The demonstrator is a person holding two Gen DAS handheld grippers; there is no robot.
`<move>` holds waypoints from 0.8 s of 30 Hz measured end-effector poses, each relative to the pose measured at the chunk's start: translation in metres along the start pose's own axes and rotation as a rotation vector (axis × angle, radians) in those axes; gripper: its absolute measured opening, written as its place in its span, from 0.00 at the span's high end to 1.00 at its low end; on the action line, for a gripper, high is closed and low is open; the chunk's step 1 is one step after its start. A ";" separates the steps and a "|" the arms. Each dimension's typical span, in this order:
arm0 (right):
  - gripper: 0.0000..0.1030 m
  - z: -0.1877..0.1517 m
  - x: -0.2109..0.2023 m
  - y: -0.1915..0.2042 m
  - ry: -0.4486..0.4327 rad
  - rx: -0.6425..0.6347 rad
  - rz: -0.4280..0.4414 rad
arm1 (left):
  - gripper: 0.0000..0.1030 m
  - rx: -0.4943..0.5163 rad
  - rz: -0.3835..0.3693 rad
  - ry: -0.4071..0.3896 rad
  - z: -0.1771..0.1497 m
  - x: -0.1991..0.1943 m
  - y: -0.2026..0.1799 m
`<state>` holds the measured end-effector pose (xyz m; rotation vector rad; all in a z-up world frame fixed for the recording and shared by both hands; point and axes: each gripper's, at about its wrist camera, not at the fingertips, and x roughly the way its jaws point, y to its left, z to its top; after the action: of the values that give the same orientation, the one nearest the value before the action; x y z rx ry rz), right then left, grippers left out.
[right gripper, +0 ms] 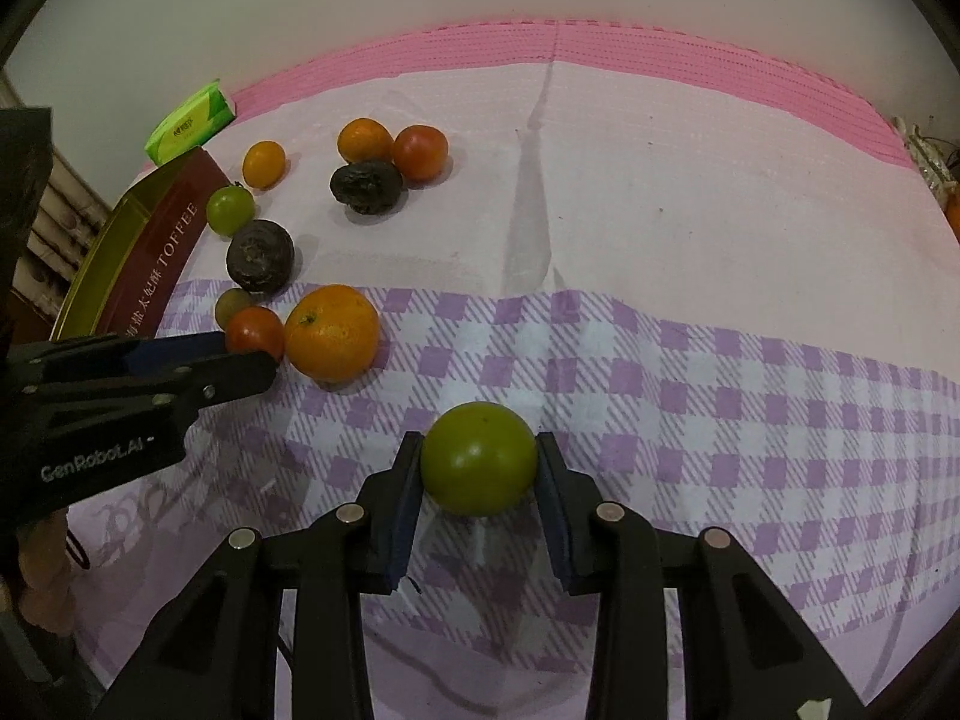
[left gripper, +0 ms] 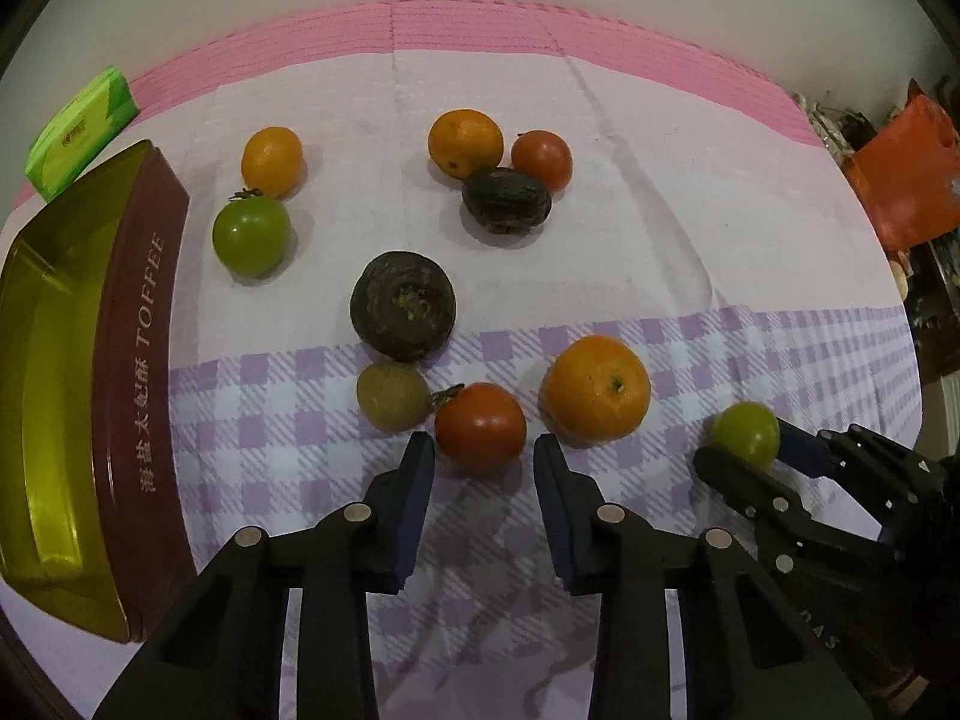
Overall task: Organize fruits
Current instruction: 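Grasp the green tomato with the right gripper while the left gripper grasps a red tomato, then carry the red tomato into the gold tray and open the left gripper while the right holds the green tomato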
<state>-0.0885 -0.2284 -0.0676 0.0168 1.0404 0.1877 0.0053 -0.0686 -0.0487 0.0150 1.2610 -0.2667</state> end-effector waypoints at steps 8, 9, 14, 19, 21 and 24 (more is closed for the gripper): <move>0.67 0.002 0.001 0.003 -0.003 0.003 0.003 | 0.70 -0.007 -0.011 0.012 -0.002 -0.003 0.006; 0.67 0.001 0.001 0.003 -0.003 0.003 0.002 | 0.70 -0.007 -0.021 0.011 -0.005 -0.008 0.007; 0.67 0.001 0.001 0.002 -0.003 -0.006 -0.001 | 0.70 -0.027 -0.035 -0.046 -0.008 -0.047 0.025; 0.67 0.001 0.002 0.005 -0.002 -0.013 -0.015 | 0.70 -0.095 0.109 -0.151 -0.001 -0.087 0.083; 0.67 0.001 0.003 0.005 -0.001 -0.014 -0.019 | 0.70 -0.129 0.175 -0.141 -0.002 -0.089 0.114; 0.67 0.002 0.003 0.006 0.002 -0.017 -0.027 | 0.70 -0.188 0.258 -0.096 -0.012 -0.084 0.159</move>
<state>-0.0861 -0.2215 -0.0684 -0.0132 1.0402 0.1723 0.0036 0.1038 0.0053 0.0036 1.1705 0.0738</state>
